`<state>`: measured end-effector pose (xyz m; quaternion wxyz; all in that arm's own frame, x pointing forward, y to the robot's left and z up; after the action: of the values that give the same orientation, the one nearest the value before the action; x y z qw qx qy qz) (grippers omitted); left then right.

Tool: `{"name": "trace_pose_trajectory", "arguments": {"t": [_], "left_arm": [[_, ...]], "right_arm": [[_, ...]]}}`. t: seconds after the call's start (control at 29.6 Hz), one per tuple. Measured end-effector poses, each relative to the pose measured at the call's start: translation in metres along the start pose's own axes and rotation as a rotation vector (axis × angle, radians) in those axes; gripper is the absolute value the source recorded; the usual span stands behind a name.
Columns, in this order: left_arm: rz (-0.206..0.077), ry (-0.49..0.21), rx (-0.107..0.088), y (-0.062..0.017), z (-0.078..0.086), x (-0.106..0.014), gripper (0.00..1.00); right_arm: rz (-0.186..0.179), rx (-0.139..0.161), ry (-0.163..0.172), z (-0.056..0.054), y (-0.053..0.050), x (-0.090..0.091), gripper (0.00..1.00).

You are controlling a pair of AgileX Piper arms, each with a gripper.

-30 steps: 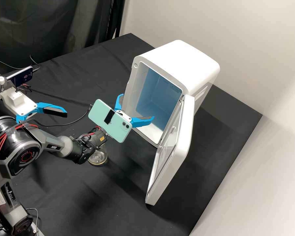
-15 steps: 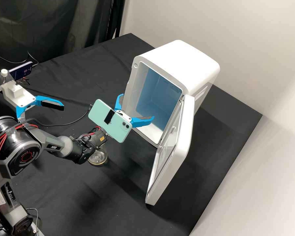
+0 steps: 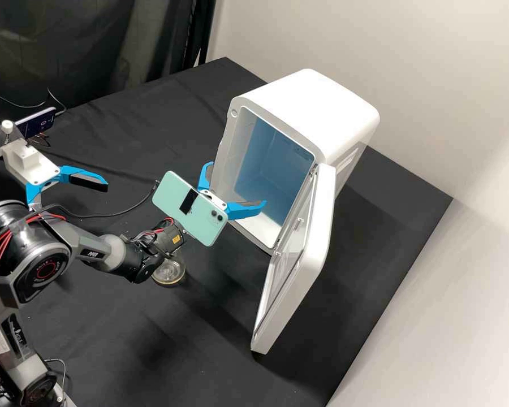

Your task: Place the flask in the incubator

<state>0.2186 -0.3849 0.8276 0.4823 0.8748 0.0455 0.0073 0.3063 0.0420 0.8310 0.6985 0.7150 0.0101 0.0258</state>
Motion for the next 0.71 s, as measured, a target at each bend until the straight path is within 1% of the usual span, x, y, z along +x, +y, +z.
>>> {"name": "trace_pose_trajectory", "arguments": {"t": [0.03, 0.17, 0.24, 0.3, 0.34, 0.37, 0.41, 0.47, 0.54, 0.64, 0.71], "left_arm": [[-0.004, 0.006, -0.001, -0.0009, -0.001, -0.001, 1.0], [-0.012, 0.019, -0.019, -0.0028, -0.004, -0.005, 1.0], [-0.012, 0.017, -0.019, -0.0027, -0.004, -0.005, 1.0], [-0.011, 0.019, -0.024, -0.0026, -0.004, -0.005, 1.0], [-0.015, 0.014, -0.02, -0.0031, -0.005, -0.006, 1.0], [-0.02, 0.008, -0.012, -0.0045, -0.007, -0.011, 1.0], [-0.034, 0.013, -0.012, -0.0074, -0.009, -0.017, 1.0], [-0.054, 0.042, -0.018, -0.0111, -0.013, -0.026, 1.0], [-0.066, 0.055, -0.023, -0.0133, -0.015, -0.031, 1.0], [-0.067, 0.057, -0.025, -0.0132, -0.017, -0.032, 1.0], [-0.07, 0.054, -0.022, -0.0132, -0.018, -0.032, 1.0]], "right_arm": [[0.0, 0.0, 0.0, 0.0, 0.0, 0.0, 1.0], [0.0, 0.0, 0.0, 0.0, 0.0, 0.0, 1.0], [0.0, 0.0, 0.0, 0.0, 0.0, 0.0, 1.0], [0.0, 0.0, 0.0, 0.0, 0.0, 0.0, 1.0], [0.0, 0.0, 0.0, 0.0, 0.0, 0.0, 1.0], [0.0, 0.0, 0.0, 0.0, 0.0, 0.0, 1.0], [0.0, 0.0, 0.0, 0.0, 0.0, 0.0, 1.0], [0.0, 0.0, 0.0, 0.0, 0.0, 0.0, 1.0], [0.0, 0.0, 0.0, 0.0, 0.0, 0.0, 1.0], [0.0, 0.0, 0.0, 0.0, 0.0, 0.0, 1.0], [0.0, 0.0, 0.0, 0.0, 0.0, 0.0, 1.0]]}}
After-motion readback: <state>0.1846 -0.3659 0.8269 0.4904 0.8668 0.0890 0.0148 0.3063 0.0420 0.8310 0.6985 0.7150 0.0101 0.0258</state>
